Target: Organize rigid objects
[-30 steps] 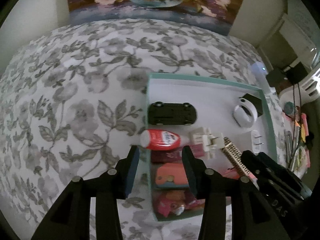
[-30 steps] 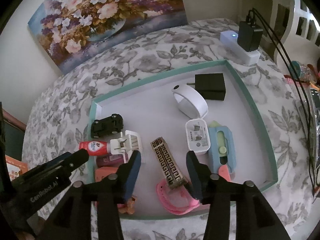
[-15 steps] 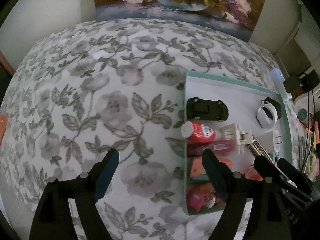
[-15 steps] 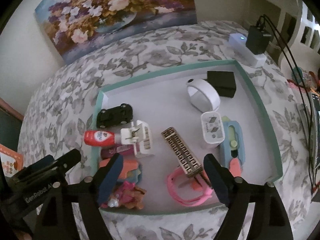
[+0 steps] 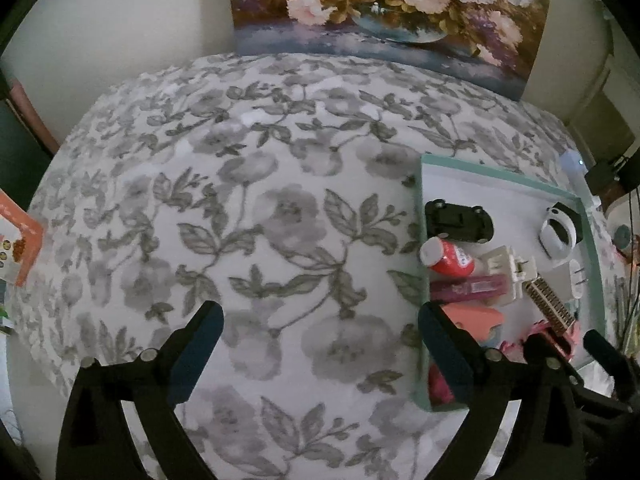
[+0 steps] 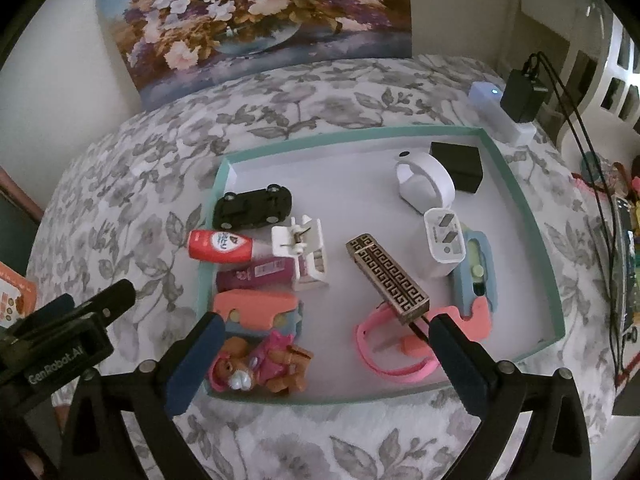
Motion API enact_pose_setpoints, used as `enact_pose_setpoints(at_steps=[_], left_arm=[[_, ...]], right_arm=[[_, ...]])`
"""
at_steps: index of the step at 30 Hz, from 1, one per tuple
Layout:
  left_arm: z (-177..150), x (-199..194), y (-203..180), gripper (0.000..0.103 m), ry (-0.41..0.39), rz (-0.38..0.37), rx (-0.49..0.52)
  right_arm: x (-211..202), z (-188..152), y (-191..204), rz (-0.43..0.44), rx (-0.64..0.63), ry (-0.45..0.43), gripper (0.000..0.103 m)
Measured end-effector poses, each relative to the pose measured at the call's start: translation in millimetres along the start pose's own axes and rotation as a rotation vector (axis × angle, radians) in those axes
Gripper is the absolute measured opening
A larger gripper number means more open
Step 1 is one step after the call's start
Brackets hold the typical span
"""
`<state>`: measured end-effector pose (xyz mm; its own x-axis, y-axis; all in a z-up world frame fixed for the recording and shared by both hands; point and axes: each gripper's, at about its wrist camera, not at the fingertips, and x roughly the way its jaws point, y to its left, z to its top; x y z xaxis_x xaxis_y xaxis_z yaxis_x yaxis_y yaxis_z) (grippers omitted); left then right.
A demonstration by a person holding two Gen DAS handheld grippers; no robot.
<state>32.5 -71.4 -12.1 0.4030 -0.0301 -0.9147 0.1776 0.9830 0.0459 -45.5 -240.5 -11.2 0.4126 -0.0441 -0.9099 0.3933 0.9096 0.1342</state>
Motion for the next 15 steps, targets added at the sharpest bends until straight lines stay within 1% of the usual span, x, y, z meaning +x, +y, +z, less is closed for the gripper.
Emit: enact_pose_setpoints(at_steps=[3,7,12,15], left_arm=[[-4,-4,7,0.098,-0.004,-0.011,-0.006],[-10,-12,12,0.098,-0.016,-0.006,0.006],[-21,-22,17,0.098,-0.031,0.025,0.030],[-26,-31,21,0.098,-0.059,0.047,0.043]], right_arm=[[-5,-6,2,-0.008,-0.004,-0.008,0.103],[-11,-14,4,0.002,-0.005,-0.014,0.103],[-21,-25,6,0.003,-0.001,-0.029,0.103],[-28,-31,8,0.009,0.003,-0.040,0.103]])
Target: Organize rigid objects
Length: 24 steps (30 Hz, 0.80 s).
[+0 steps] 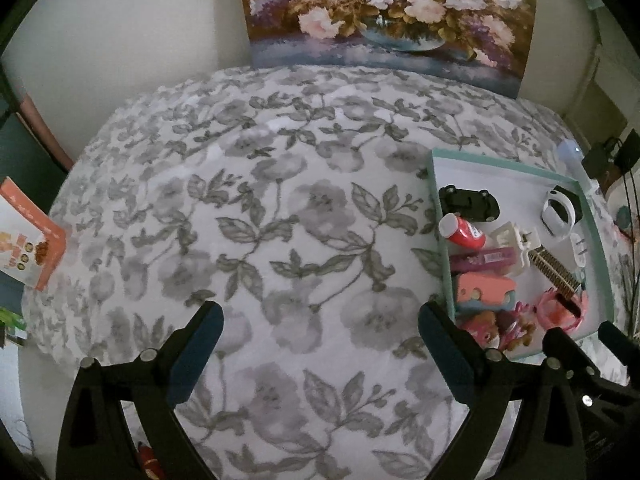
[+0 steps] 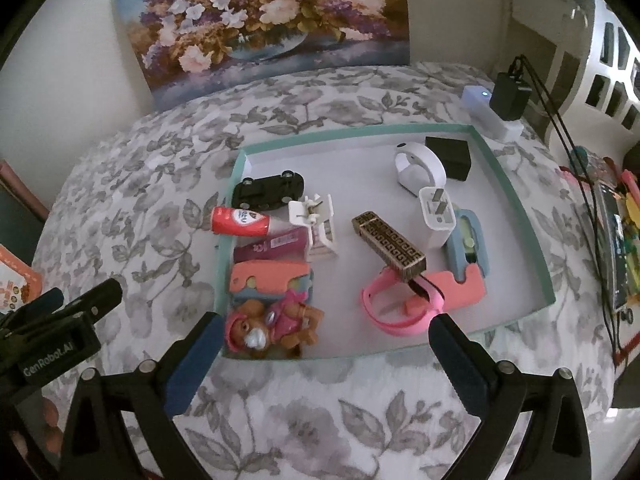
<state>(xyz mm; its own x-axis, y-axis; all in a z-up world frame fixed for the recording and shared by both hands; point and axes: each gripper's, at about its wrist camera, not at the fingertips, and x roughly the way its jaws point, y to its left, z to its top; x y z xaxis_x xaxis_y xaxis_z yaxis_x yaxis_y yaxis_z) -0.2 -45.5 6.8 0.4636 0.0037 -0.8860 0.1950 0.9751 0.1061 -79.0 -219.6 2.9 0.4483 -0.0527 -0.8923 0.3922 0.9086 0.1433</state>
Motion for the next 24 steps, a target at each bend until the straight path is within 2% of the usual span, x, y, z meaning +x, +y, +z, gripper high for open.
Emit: enact_pose_setpoints(at_steps=[6,10,24], left_arm=[[-12,-13,8,0.098,-0.047,0.056,0.025],[-16,-19,13,0.098,-0.068,0.064,0.035],[-22,-23,13,0.098,-0.061,0.078,0.068]], right_arm=[[-12,-8,4,0.002,-0.010,-0.025,0.103],[-19,-13,6,-0.002,-0.012,-0.037,0.103],[-27,-13,5,-0.026,-0.015,-0.058,0.103]])
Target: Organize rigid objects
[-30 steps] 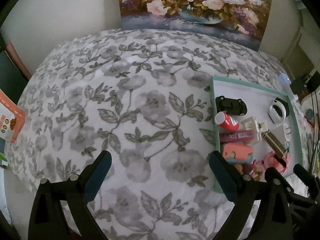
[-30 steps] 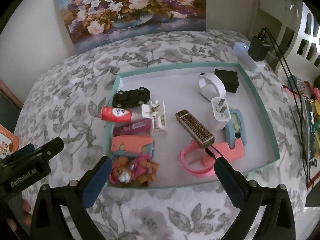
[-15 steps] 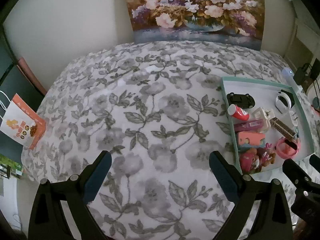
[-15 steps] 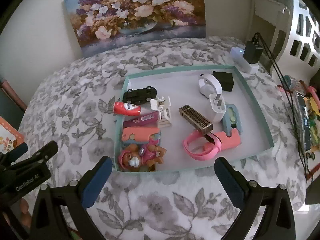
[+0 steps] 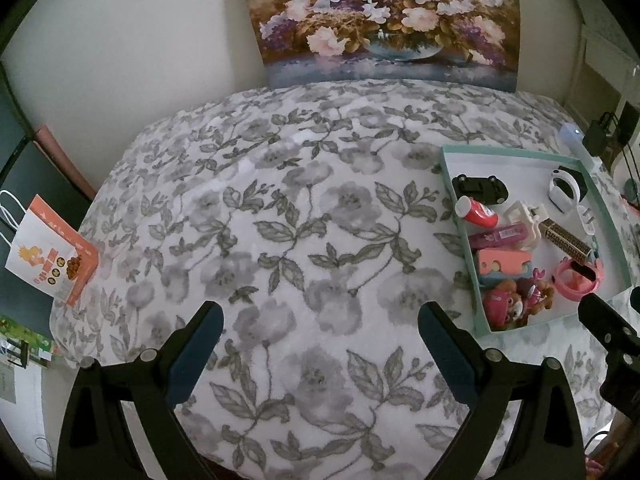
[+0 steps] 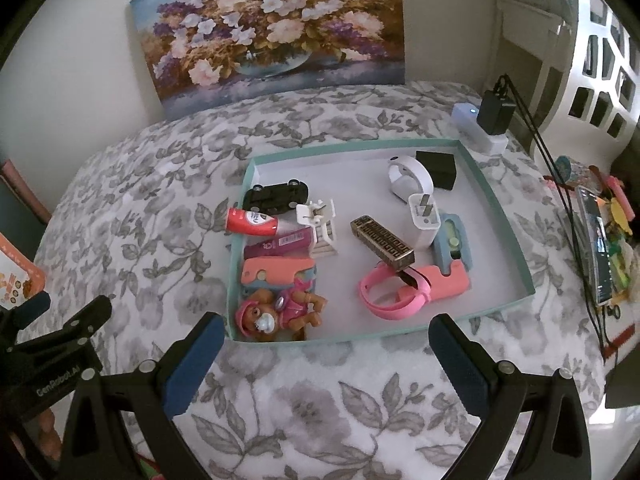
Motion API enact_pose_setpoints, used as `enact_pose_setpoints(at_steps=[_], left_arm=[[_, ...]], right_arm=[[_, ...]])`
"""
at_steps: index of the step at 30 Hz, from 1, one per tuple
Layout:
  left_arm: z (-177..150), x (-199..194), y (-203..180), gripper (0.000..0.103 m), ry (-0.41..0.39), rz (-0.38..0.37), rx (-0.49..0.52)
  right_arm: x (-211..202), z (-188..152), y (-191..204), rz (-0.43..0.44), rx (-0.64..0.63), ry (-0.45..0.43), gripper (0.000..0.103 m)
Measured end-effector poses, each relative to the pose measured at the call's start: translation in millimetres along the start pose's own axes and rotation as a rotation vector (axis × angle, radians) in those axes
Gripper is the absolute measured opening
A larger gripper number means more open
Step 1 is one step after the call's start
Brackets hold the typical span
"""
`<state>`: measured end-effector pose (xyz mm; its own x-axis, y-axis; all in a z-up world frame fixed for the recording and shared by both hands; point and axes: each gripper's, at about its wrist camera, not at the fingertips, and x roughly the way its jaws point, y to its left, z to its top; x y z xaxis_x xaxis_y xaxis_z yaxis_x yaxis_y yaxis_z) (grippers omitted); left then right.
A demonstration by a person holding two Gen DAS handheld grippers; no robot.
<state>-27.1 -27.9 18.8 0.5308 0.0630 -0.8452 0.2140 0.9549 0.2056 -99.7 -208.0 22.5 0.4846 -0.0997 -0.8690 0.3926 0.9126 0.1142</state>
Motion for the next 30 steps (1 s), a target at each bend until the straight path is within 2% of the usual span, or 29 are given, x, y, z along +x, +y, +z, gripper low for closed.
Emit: enact_pose_setpoints(at_steps=[10,30], left_arm=[[-0.3,3.8,3.6,0.098,0.016,-0.006,-0.008],[1.2,5.7,6.1,0.098,0.014,-0.015,-0.018]], right_arm=[[1.7,2.2,-2.7,-0.037,-0.010,-0.008,0.103],[5.6,2.2,-3.2,-0.047,-0.025,-0.001,0.103]])
